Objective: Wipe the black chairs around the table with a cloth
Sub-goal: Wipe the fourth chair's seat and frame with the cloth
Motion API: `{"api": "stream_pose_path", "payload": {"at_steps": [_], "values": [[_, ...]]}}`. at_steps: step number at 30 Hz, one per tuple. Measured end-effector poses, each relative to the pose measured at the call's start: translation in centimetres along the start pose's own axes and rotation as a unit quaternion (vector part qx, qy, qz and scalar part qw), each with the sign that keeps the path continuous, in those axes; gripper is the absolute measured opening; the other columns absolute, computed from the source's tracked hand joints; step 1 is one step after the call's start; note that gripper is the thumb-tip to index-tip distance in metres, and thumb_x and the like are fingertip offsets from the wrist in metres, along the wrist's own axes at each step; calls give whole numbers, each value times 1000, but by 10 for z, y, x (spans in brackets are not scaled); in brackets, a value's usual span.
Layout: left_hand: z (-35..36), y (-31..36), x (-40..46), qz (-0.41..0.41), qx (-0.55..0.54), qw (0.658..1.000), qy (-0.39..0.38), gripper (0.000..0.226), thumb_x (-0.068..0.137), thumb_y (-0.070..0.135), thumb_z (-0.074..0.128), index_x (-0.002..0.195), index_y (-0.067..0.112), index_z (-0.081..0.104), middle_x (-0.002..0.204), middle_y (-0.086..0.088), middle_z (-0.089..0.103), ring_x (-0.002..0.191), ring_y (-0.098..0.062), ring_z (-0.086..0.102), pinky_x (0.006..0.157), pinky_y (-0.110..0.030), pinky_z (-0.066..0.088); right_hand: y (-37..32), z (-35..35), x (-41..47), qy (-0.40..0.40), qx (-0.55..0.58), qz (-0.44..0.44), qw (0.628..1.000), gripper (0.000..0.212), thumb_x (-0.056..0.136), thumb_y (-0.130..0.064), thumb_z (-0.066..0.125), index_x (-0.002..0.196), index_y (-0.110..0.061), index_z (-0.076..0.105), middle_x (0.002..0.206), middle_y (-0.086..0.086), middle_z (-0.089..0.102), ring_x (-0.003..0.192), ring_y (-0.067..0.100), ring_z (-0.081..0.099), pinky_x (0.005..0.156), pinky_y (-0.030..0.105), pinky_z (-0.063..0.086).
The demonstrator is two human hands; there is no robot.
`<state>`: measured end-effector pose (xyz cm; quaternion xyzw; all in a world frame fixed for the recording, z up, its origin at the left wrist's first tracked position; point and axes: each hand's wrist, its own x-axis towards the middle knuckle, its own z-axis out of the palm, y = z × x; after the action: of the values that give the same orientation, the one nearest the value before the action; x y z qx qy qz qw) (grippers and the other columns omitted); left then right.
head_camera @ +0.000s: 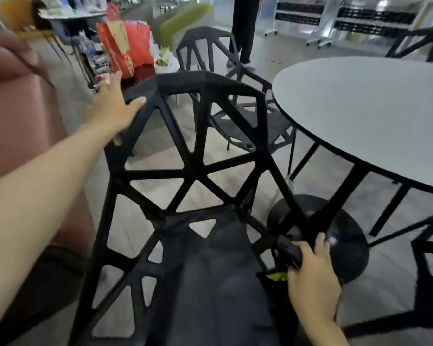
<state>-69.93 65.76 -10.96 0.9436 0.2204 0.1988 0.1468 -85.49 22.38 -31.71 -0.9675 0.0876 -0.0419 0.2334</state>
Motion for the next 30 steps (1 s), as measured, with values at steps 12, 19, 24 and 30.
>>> {"api": "stream_pose_path", "payload": {"at_steps": [12,19,24,30], "values": [[-51,-124,40,-220,-58,972,-61,69,89,78,53,81,11,67,80,-22,69,83,-44,67,79,-51,50,-111,-21,104,-202,80,-73,973,42,92,0,60,118,-33,54,170,-3,24,151,18,33,91,38,50],[-60,-237,37,-354,-27,934,-33,97,65,107,30,105,28,69,115,-17,70,102,-46,64,96,-65,50,-156,-76,62,-234,128,-64,962,52,95,-4,60,136,-37,59,156,-19,44,150,7,33,105,32,42],[-90,-140,-8,-402,17,914,-59,69,98,75,37,113,16,70,116,-22,69,107,-49,63,95,-60,50,-174,-123,33,-291,121,-55,947,65,95,0,60,152,-29,47,160,-14,38,151,11,32,108,22,36],[-109,-98,-65,-464,-47,879,-98,67,101,71,36,121,14,66,120,-21,67,109,-48,62,95,-57,50,-179,-186,8,-289,130,-29,948,60,91,-4,66,141,-36,57,145,-21,56,139,12,51,105,37,49]]}}
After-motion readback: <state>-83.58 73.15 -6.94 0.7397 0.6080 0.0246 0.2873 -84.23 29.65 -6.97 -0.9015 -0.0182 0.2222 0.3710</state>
